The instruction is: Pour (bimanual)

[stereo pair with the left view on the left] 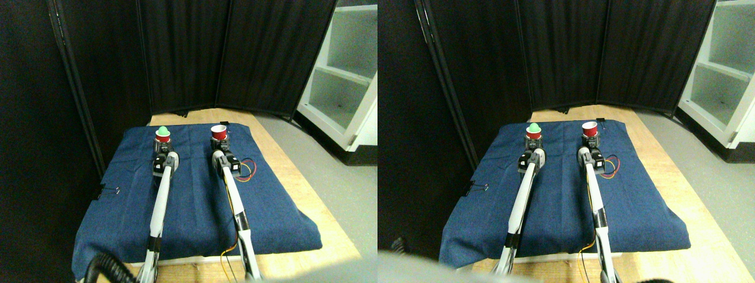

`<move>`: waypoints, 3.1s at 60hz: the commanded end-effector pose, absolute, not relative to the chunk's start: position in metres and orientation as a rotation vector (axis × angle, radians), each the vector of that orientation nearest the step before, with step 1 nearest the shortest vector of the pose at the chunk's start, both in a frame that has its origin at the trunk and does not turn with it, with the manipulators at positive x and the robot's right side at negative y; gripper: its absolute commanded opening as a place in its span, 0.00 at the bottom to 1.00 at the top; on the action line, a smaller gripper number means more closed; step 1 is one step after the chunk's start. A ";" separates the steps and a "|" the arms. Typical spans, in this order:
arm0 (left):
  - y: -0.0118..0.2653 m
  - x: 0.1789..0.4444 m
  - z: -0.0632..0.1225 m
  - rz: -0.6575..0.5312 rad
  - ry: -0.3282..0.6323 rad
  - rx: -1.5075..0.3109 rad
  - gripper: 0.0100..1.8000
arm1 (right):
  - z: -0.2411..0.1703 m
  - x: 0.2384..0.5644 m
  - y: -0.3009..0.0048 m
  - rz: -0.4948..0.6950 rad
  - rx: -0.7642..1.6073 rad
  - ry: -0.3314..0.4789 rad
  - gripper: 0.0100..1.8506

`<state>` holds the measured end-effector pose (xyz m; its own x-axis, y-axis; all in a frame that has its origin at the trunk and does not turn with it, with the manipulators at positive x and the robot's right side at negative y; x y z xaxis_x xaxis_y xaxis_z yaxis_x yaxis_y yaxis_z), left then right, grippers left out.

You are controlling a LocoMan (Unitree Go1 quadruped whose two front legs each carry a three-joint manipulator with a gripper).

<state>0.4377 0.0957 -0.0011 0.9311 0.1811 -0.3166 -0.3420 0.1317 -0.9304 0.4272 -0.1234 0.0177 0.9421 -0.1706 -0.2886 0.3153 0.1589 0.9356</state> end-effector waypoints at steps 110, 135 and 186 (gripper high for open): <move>0.097 0.426 -0.027 0.501 0.269 -1.307 0.71 | -0.008 0.424 -0.132 -0.490 1.476 0.396 0.79; 0.105 0.417 -0.021 0.490 0.275 -1.311 0.75 | 0.003 0.412 -0.129 -0.482 1.505 0.389 0.82; 0.114 0.375 0.019 0.337 0.148 -1.409 0.54 | 0.031 0.379 -0.129 -0.325 1.438 0.288 0.45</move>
<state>0.3732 0.1164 0.0046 0.9195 0.1434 -0.3661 -0.3850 0.1390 -0.9124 0.3773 -0.1324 0.0207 0.9003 -0.0409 -0.4333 0.4351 0.1072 0.8940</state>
